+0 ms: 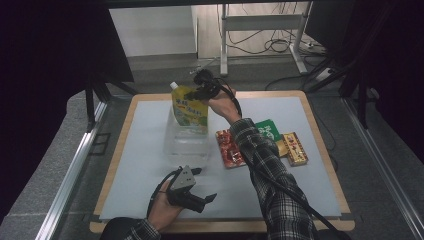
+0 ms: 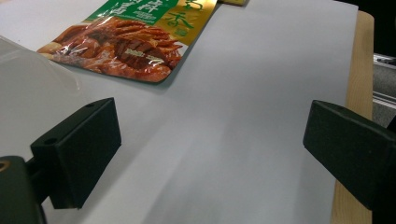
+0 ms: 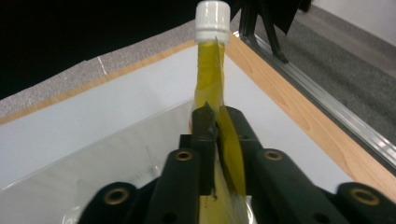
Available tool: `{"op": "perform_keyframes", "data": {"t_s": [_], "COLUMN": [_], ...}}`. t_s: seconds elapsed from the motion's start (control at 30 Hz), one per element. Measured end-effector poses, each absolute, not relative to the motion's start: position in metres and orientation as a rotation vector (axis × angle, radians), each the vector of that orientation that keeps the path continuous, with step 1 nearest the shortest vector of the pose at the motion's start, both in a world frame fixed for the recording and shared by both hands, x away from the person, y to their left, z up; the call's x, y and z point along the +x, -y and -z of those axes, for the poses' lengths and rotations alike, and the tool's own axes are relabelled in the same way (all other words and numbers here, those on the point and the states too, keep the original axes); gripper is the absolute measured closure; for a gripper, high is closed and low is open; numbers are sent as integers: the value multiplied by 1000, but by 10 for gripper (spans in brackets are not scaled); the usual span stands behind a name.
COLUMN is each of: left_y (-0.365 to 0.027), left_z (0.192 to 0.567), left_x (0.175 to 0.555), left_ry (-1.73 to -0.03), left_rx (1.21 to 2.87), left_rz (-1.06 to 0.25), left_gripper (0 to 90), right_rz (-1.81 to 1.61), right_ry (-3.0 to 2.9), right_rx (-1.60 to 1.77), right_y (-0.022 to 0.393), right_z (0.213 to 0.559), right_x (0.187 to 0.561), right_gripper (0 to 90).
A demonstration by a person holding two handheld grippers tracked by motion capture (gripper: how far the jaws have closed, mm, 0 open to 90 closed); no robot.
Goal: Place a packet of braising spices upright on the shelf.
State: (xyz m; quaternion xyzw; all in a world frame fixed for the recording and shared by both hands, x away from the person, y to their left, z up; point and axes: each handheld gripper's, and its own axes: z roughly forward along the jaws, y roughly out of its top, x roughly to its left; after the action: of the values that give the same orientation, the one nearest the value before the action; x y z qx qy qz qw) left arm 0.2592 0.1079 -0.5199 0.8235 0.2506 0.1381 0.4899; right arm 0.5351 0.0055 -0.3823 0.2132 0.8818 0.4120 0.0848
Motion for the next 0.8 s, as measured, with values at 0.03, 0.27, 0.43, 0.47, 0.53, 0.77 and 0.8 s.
{"op": "perform_keyframes", "data": {"t_s": [0.03, 0.27, 0.43, 0.47, 0.53, 0.77, 0.8], "left_y": [-108, -107, -105, -104, -103, -101, -100], "left_z": [520, 520, 521, 521, 522, 522, 522], "left_x": [259, 259, 259, 258, 258, 257, 257], "left_ry": [-606, -606, -593, -588, -582, -566, -565], "left_rx": [2005, 2005, 2020, 2024, 2027, 2039, 2038], "left_rz": [-337, -347, -353, -356, -355, -358, -357], "left_gripper": [36, 38, 40, 40, 40, 40, 41], "right_rz": [-1242, -1244, -1227, -1220, -1205, -1217, -1222], "right_ry": [-2627, -2596, -2571, -2569, -2567, -2577, -2582], "right_rx": [630, 599, 600, 595, 593, 579, 580], "right_y": [-5, -1, 5, 6, 9, 26, 28], "right_z": [382, 382, 379, 379, 378, 382, 382], "right_x": [535, 529, 525, 525, 523, 521, 521], "right_gripper": [794, 609, 436, 411, 363, 249, 240]}}
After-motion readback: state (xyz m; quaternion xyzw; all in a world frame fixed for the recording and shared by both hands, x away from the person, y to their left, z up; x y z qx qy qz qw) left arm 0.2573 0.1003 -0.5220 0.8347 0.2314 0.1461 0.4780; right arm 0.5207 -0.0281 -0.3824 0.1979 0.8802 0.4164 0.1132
